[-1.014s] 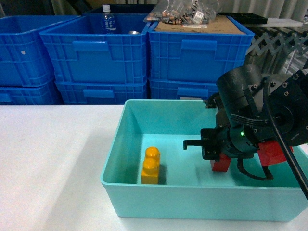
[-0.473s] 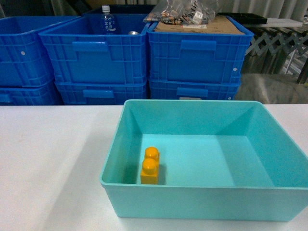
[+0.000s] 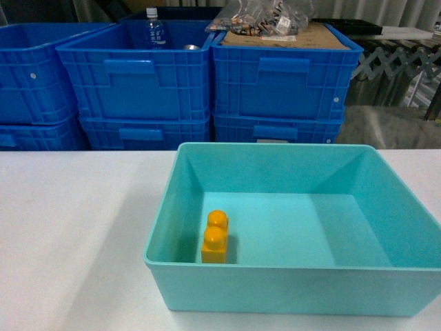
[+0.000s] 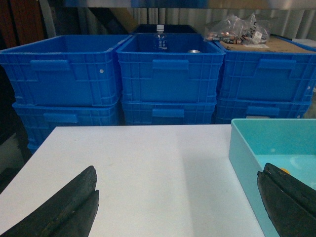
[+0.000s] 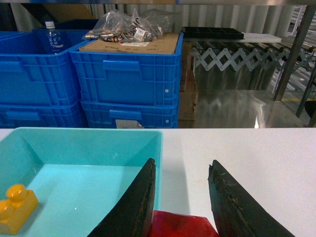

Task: Pick red block from blue box to shelf

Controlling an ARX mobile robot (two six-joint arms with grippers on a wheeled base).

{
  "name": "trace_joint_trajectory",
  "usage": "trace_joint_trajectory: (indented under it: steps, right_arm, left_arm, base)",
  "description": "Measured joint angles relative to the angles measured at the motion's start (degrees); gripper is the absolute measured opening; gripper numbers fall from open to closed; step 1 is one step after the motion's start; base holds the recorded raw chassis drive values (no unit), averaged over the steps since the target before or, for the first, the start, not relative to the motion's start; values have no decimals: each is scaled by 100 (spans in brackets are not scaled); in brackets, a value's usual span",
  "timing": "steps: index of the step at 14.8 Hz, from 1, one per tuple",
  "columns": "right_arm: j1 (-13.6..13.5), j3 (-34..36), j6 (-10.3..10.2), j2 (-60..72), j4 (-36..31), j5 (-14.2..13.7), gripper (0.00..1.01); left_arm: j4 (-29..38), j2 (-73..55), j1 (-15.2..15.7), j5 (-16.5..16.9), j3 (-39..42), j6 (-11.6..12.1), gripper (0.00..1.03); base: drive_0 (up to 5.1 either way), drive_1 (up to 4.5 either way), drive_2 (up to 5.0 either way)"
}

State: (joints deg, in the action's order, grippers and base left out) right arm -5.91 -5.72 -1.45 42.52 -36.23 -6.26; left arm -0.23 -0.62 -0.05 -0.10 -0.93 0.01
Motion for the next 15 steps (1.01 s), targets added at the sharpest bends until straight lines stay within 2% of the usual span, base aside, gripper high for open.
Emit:
trace_joint_trajectory:
  steps: [1,2,3,4,5,6,15]
  right_arm:
    - [70,94,4,-238,138,79,27]
    - [481,192,2,-520,337,520,27]
    - [640,249,2,-719,483,525,27]
    - [616,297,4,-940,636,605,27]
    - [592,468,13,-1038,354,616,27]
    - [592,505,17,-1255,730,612,27]
    - [592,505,46,-3001,2354,612,27]
  left_arm:
    - [2,0,0,0,0,0,98]
    - [2,0,0,7,0,0,98]
    - [0,0,0,0,0,0,98]
    - [0,0,0,7,0,0,98]
    - [0,0,0,7,0,0,98]
    - [-2,0,0,4,0,0,98]
    - [0,0,0,4,0,0,98]
  base:
    - [0,0,0]
    - [0,0,0]
    - [0,0,0]
    - [0,0,0]
    - [0,0,0]
    - [0,0,0]
    - [0,0,0]
